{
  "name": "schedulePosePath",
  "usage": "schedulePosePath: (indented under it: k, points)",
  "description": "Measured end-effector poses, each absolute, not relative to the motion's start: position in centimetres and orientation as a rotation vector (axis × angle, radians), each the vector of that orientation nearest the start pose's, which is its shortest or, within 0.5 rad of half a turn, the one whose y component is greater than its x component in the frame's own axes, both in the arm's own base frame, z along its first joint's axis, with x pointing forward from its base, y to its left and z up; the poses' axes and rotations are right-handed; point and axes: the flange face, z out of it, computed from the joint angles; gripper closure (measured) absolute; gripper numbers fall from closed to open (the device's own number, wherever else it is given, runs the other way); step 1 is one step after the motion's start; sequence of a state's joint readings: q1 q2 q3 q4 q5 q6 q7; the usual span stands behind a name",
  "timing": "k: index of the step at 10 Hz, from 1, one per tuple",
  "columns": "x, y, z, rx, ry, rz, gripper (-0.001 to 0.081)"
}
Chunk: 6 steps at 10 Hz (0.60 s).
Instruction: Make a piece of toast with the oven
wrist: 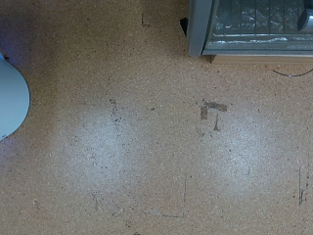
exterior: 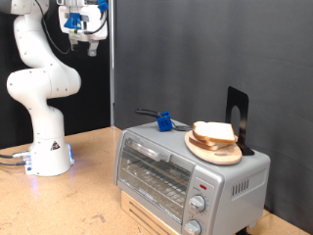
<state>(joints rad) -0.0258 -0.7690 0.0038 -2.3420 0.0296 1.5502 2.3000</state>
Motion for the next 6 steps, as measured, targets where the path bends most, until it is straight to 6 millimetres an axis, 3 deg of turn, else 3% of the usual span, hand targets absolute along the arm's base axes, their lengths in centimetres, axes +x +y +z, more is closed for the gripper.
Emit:
schedulePosePath:
  k: [2,4,5,6]
  points:
    - [31.0,0.0,59.1,-1.588,2.712,0.030,0.0000]
    - [32.4,-0.5,59.1,-1.880,2.501,-0.128,0.0000]
    - [33.4,-0.7,58.5,-1.998,2.427,-0.181,0.0000]
    - [33.2,-0.5,58.6,-1.978,2.429,-0.146,0.0000]
